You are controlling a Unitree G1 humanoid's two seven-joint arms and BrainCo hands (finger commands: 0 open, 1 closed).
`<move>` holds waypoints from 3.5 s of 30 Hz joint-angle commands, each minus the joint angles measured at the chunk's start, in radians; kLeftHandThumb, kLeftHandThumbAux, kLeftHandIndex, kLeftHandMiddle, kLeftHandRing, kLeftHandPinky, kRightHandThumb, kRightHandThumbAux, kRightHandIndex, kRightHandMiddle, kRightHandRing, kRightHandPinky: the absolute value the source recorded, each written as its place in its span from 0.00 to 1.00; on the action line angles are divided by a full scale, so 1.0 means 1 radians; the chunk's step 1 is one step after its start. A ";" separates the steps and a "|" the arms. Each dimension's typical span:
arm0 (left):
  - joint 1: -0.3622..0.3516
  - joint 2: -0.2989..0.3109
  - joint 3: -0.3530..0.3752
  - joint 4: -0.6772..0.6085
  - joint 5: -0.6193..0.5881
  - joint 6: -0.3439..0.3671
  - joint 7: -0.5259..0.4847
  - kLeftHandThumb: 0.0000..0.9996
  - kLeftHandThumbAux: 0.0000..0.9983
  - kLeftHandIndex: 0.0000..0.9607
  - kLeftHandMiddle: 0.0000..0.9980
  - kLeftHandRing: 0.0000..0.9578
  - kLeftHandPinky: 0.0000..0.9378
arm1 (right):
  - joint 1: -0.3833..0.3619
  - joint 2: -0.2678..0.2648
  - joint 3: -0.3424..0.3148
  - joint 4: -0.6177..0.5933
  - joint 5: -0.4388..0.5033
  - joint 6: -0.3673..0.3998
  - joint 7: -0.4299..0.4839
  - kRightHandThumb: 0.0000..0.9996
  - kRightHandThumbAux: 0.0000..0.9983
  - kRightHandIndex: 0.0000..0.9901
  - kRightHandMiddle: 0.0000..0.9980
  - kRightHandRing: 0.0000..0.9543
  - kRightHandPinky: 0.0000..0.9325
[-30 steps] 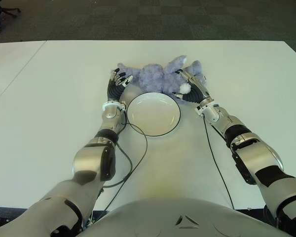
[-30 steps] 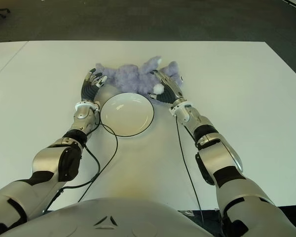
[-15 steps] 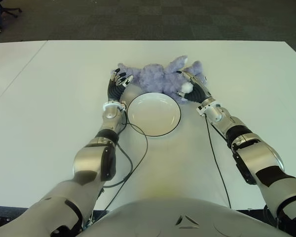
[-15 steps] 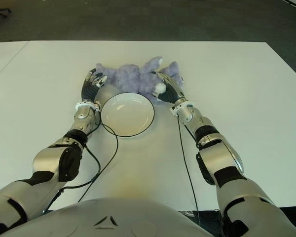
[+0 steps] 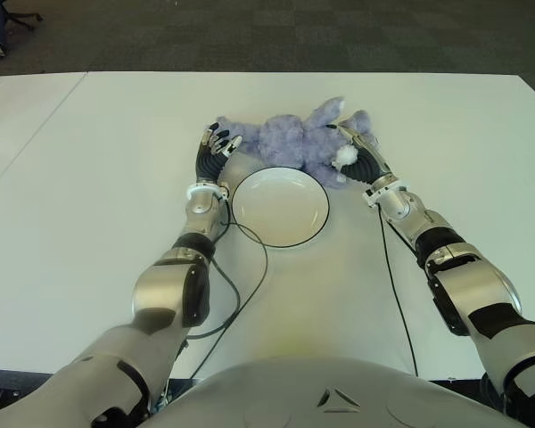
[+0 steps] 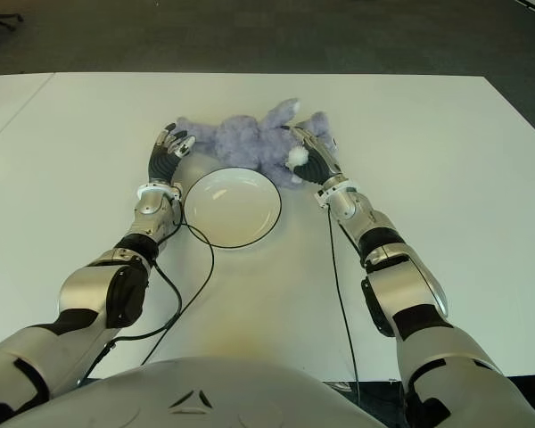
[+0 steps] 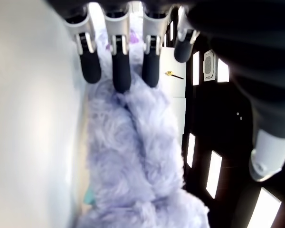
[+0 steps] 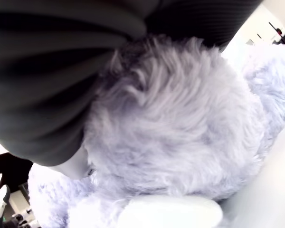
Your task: Put the doll into the plate.
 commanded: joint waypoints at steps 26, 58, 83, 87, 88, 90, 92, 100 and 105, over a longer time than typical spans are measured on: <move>0.127 -0.035 0.005 0.089 -0.006 0.096 0.006 0.00 0.60 0.13 0.24 0.26 0.26 | -0.094 -0.177 -0.370 -0.318 0.226 -0.035 -0.108 0.69 0.72 0.44 0.85 0.90 0.90; 0.122 -0.034 0.008 0.090 -0.008 0.108 0.000 0.00 0.62 0.12 0.24 0.27 0.27 | 0.122 0.072 -0.462 -0.833 0.198 0.122 -0.107 0.70 0.72 0.44 0.87 0.92 0.94; 0.120 -0.042 0.011 0.090 -0.013 0.115 0.006 0.00 0.62 0.12 0.24 0.26 0.24 | 0.243 0.089 -0.311 -0.866 0.126 0.027 0.059 0.70 0.72 0.44 0.87 0.92 0.94; 0.119 -0.044 0.017 0.091 -0.020 0.119 0.000 0.00 0.62 0.11 0.24 0.25 0.24 | 0.254 0.087 -0.299 -0.869 0.102 0.015 0.074 0.69 0.73 0.44 0.87 0.92 0.94; 0.119 -0.044 0.018 0.091 -0.022 0.119 -0.003 0.00 0.61 0.11 0.24 0.25 0.24 | 0.256 0.085 -0.297 -0.869 0.098 0.014 0.078 0.69 0.73 0.44 0.87 0.92 0.94; 0.119 -0.044 0.019 0.091 -0.024 0.117 -0.004 0.00 0.61 0.11 0.23 0.24 0.23 | 0.259 0.081 -0.293 -0.866 0.089 0.010 0.082 0.69 0.73 0.44 0.87 0.92 0.94; 0.120 -0.044 0.019 0.091 -0.024 0.115 -0.004 0.00 0.61 0.11 0.23 0.24 0.23 | 0.260 0.079 -0.292 -0.863 0.084 0.007 0.083 0.69 0.73 0.44 0.87 0.93 0.94; 0.123 -0.044 0.007 0.090 -0.010 0.105 0.006 0.00 0.61 0.10 0.21 0.23 0.22 | 0.254 0.076 -0.293 -0.841 0.054 -0.024 0.071 0.69 0.73 0.44 0.87 0.93 0.94; 0.121 -0.042 -0.006 0.091 0.002 0.105 0.017 0.00 0.63 0.10 0.20 0.22 0.23 | 0.243 0.078 -0.297 -0.822 0.024 -0.042 0.043 0.69 0.73 0.44 0.87 0.93 0.94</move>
